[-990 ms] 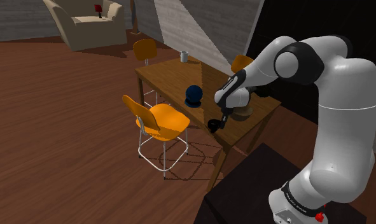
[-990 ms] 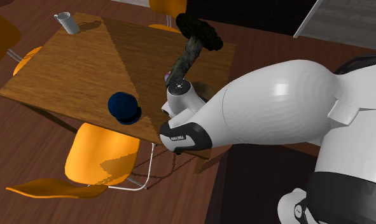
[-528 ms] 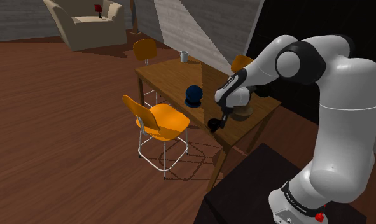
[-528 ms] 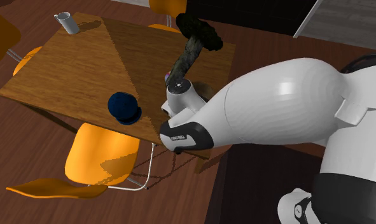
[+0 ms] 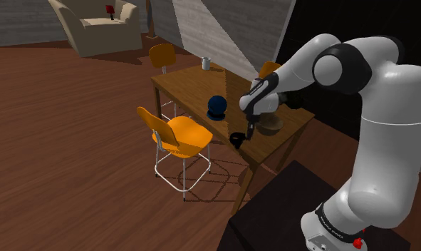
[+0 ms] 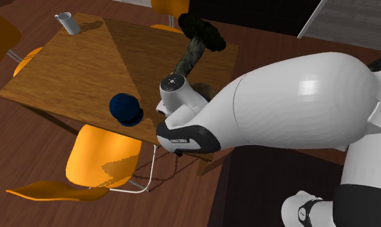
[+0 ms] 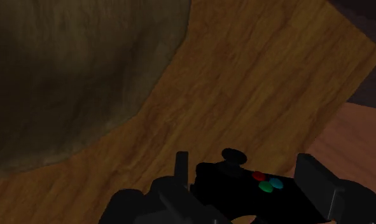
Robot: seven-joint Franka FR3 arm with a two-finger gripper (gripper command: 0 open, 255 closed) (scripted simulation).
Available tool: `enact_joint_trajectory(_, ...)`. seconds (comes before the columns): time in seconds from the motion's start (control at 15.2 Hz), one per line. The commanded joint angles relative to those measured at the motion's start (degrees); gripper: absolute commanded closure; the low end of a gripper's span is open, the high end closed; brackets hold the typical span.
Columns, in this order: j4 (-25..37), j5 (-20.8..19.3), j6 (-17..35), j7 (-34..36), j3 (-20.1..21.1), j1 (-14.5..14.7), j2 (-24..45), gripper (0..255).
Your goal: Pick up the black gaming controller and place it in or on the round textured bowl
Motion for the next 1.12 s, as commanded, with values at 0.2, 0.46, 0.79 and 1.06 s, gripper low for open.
enact_joint_trajectory(0.2, 5.0, -7.6, -2.8, -9.0, 0.9, 1.3, 2.5, 0)
enact_joint_trajectory(0.46, 5.0, -6.9, -0.5, -9.5, 1.5, 0.7, 4.9, 0)
enact_joint_trajectory(0.79, 5.0, -6.6, 0.5, -9.7, 1.7, 0.5, 5.9, 0)
enact_joint_trajectory(1.06, 5.0, -6.6, 0.5, -9.7, 1.7, 0.5, 5.9, 0)
